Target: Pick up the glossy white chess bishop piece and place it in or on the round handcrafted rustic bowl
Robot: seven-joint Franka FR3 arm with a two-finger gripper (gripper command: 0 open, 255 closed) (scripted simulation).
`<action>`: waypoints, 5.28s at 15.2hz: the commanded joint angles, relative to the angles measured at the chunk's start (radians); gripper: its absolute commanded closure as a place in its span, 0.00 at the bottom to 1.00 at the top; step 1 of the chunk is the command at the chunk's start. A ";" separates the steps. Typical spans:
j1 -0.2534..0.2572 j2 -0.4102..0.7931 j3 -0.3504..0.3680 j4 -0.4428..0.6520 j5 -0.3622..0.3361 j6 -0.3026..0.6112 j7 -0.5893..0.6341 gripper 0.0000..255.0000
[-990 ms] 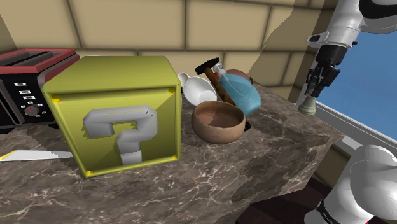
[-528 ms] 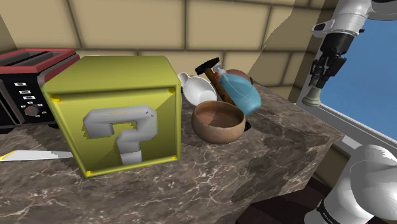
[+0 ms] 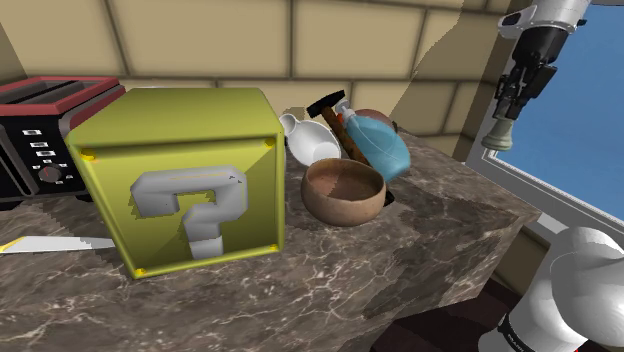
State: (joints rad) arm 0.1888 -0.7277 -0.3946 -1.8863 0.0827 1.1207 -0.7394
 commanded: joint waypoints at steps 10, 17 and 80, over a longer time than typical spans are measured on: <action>0.027 0.085 0.054 0.146 0.072 -0.052 0.086 1.00; 0.053 0.159 0.182 0.168 0.167 0.030 0.233 1.00; 0.154 0.481 0.445 0.303 0.262 0.319 0.525 0.00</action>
